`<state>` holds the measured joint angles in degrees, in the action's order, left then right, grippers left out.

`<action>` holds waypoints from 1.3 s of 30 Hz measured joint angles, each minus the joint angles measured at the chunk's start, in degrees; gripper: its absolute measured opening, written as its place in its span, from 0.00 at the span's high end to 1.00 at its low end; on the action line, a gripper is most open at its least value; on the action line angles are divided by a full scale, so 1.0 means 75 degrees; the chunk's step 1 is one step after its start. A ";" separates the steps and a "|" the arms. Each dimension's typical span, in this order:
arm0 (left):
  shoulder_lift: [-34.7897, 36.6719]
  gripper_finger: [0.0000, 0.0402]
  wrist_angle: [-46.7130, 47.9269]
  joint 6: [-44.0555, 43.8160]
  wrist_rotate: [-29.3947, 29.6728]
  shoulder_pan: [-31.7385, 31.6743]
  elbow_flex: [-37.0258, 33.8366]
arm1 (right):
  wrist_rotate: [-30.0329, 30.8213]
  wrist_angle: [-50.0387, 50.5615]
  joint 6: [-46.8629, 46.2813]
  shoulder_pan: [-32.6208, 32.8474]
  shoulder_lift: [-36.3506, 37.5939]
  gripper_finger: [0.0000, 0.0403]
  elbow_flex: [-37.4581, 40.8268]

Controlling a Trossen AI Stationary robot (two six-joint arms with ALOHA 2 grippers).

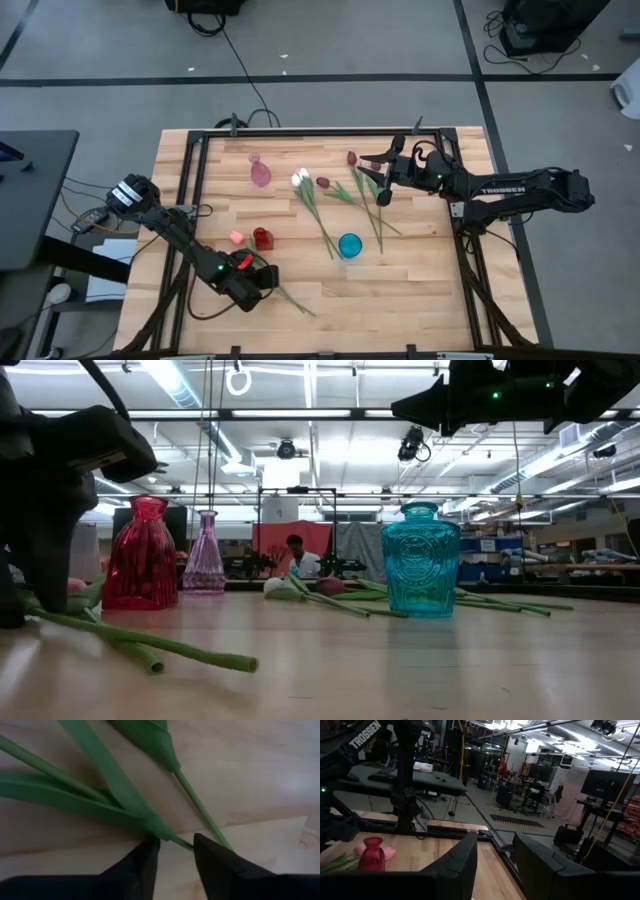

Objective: Sort flowers into vase by color
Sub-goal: Put the left pink flower into the pink vase

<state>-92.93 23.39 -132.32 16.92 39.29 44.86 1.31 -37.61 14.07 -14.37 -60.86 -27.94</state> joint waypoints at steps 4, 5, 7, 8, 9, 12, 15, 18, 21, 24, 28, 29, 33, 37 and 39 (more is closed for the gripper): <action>-0.0005 0.91 0.0311 -0.0013 0.0031 0.0006 -0.0006 | 0.0002 0.0013 0.0159 0.0000 0.0000 0.65 0.0000; -0.0005 0.95 0.0388 -0.0014 0.0068 0.0006 -0.0006 | 0.0002 0.0013 0.0189 0.0000 0.0000 0.65 0.0000; -0.0002 0.98 0.0438 -0.0014 0.0089 0.0003 -0.0006 | 0.0002 0.0012 0.0270 0.0000 0.0000 0.65 0.0000; -0.0005 0.97 0.0440 -0.0013 0.0104 0.0006 -0.0006 | 0.0002 0.0013 0.0310 0.0000 0.0000 0.65 0.0000; -0.0008 0.97 0.0428 -0.0014 0.0106 0.0004 -0.0007 | 0.0002 0.0013 0.0333 0.0000 0.0000 0.65 0.0000; -0.0014 0.98 0.0465 0.0031 0.0118 0.0021 0.0045 | 0.0002 0.0013 0.0349 0.0000 0.0000 0.65 0.0000; 0.0050 0.99 0.0851 0.0230 0.0126 0.0026 0.0201 | -0.0001 0.0010 0.0349 0.0000 0.0000 0.65 0.0000; 0.0138 0.99 0.1439 0.0386 0.0156 0.0041 0.0524 | -0.0144 0.0026 0.0344 0.0000 0.0003 0.65 0.0000; 0.0250 0.99 0.2067 0.0413 0.0154 0.0121 0.0880 | -0.0211 0.0046 0.0331 0.0000 0.0003 0.65 0.0000; 0.0352 1.00 0.2681 0.0413 0.0150 0.0223 0.1156 | -0.0211 0.0069 0.0312 0.0000 0.0003 0.65 -0.0002; 0.0493 1.00 0.3180 0.0413 0.0131 0.0315 0.1440 | -0.0205 0.0132 0.0282 0.0000 0.0006 0.65 -0.0003; 0.0493 1.00 0.3410 0.0413 0.0108 0.0316 0.1538 | -0.0205 0.0134 0.0274 0.0000 0.0006 0.65 -0.0003; 0.0543 1.00 0.4498 0.0415 -0.0248 0.0370 0.2039 | -0.0199 0.0211 0.0264 0.0000 0.0006 0.65 -0.0003; 0.0537 1.00 0.4887 0.0412 -0.0712 0.0386 0.2070 | -0.0185 0.0227 0.0262 0.0000 0.0006 0.65 -0.0003; 0.0543 1.00 0.4890 0.0413 -0.0921 0.0399 0.1906 | -0.0185 0.0234 0.0179 0.0000 0.0006 0.65 -0.0003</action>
<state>-88.86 60.06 -129.23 10.01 42.28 59.15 -0.08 -35.86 15.42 -14.37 -60.82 -27.97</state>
